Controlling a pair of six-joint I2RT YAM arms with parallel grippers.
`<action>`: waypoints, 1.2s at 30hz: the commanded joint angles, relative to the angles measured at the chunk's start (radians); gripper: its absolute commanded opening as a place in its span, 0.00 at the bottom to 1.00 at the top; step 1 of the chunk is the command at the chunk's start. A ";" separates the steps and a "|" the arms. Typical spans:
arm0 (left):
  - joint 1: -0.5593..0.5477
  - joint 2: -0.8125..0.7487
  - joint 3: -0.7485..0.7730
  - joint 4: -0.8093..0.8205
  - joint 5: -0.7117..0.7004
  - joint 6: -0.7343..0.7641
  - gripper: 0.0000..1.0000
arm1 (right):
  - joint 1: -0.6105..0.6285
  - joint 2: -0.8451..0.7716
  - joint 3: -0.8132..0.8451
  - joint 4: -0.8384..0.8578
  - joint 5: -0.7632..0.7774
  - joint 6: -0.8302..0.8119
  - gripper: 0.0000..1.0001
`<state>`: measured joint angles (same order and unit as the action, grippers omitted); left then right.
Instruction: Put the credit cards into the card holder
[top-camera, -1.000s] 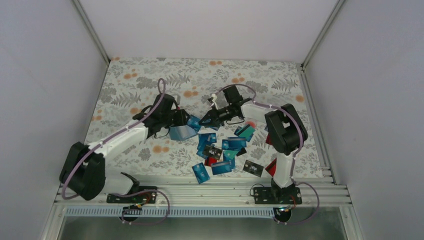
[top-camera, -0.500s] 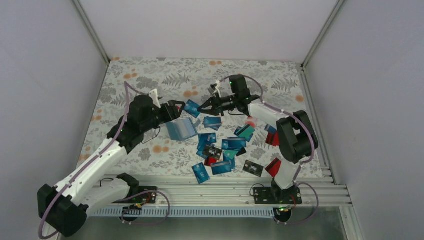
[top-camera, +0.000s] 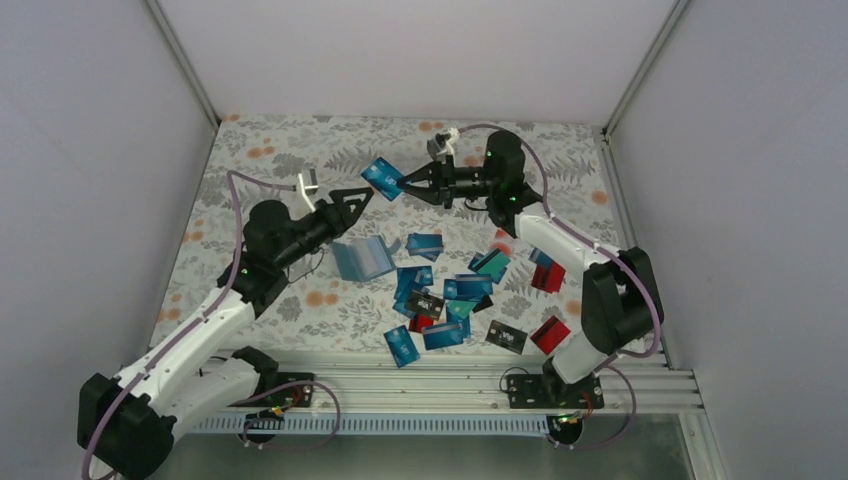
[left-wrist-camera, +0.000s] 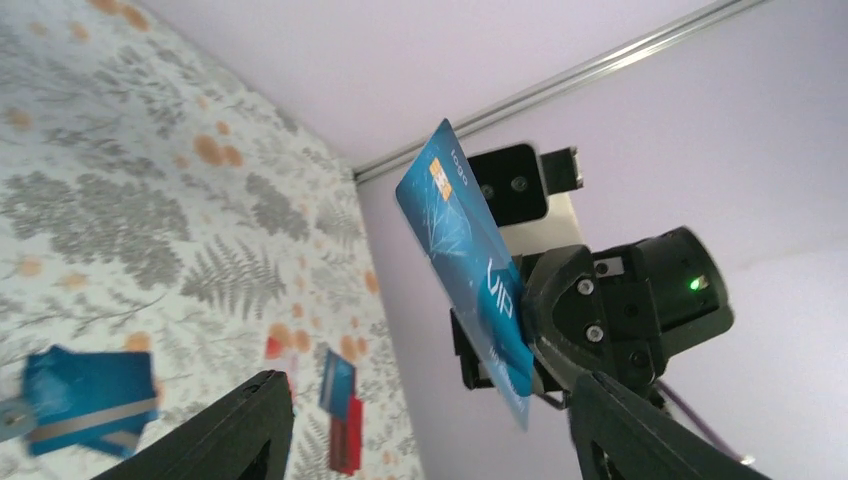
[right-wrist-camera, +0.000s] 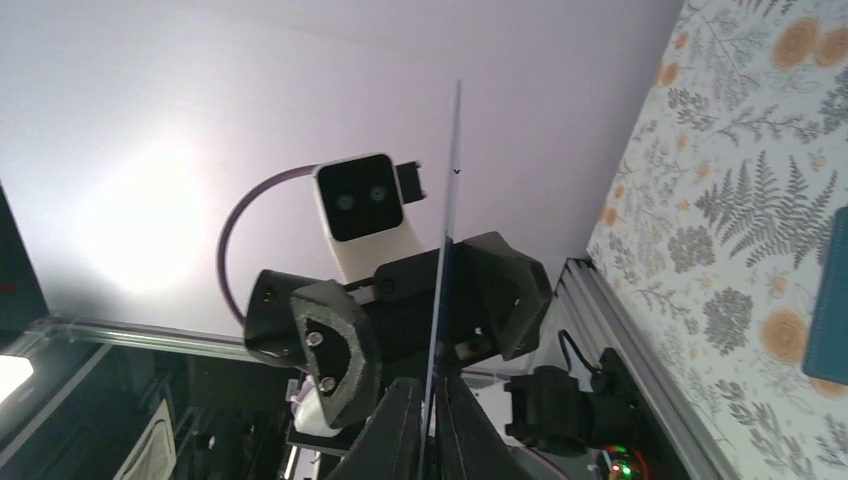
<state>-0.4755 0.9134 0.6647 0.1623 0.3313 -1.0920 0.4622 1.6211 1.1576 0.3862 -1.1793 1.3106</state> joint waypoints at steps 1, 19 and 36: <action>0.005 0.026 -0.024 0.203 0.049 -0.057 0.68 | 0.000 -0.038 -0.029 0.144 0.022 0.136 0.04; 0.005 0.147 -0.018 0.421 0.098 -0.123 0.26 | 0.040 -0.073 -0.059 0.187 0.043 0.126 0.04; 0.049 0.023 0.084 -0.478 -0.241 0.269 0.02 | 0.081 0.110 0.158 -0.571 0.176 -0.559 0.79</action>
<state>-0.4507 0.9565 0.7490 0.0032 0.2295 -0.9791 0.5137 1.6409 1.2816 0.0418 -1.0649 0.9764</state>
